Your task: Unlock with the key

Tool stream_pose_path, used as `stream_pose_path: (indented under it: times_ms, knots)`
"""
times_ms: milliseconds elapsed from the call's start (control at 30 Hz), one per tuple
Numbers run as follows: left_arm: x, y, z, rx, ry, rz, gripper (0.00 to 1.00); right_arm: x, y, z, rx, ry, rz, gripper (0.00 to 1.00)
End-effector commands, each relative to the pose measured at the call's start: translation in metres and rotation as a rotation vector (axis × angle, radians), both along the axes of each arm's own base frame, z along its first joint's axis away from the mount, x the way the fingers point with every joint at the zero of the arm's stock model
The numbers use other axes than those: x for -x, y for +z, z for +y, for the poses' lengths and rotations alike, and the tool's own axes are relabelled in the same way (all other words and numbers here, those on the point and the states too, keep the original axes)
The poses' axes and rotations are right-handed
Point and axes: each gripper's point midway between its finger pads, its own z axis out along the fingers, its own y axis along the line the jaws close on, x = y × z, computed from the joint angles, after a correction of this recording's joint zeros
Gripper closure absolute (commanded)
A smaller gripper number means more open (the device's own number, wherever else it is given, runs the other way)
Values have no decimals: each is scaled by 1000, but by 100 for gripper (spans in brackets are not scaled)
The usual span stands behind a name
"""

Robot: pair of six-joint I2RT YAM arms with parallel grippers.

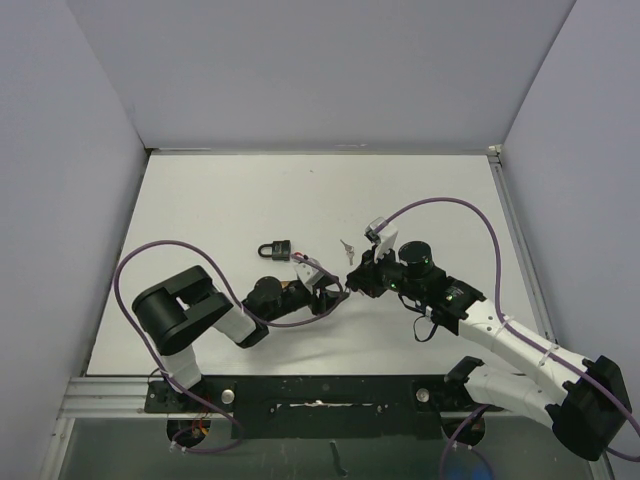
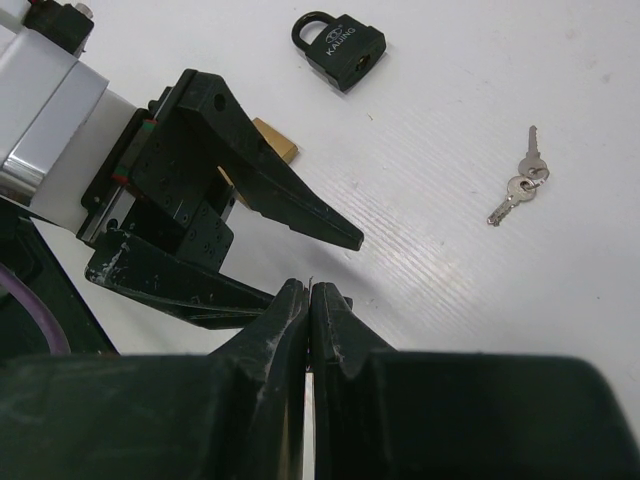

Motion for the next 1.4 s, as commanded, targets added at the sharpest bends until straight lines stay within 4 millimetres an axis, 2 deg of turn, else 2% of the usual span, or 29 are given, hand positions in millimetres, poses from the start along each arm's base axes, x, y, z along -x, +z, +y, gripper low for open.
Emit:
stream_pose_path:
  times_ms: [0, 367, 600, 700, 833, 1033, 1200, 1367]
  knots:
    - [1, 26, -9, 88, -27, -51, 51, -7, 28, 8, -60, 10, -69, 100]
    - [-3, 37, -11, 115, -12, -80, 55, -4, 29, 14, -76, 37, -55, 100]
    - [-1, 38, -15, 125, -28, -91, 63, -5, 28, 17, -82, 49, -47, 100]
    - [0, 39, -18, 131, -42, -94, 70, -5, 28, 18, -84, 49, -46, 100]
    - [1, 38, -20, 131, -56, -96, 84, -6, 29, 18, -79, 46, -50, 100]
    - [2, 37, -18, 123, -58, -108, 97, -8, 25, 15, -63, 27, -42, 100]
    - [1, 38, -14, 111, -38, -136, 100, -12, 22, 11, -53, -12, -30, 100]
    - [-7, 37, -2, 46, 30, -185, 100, -15, 22, 3, -37, -62, -18, 83]
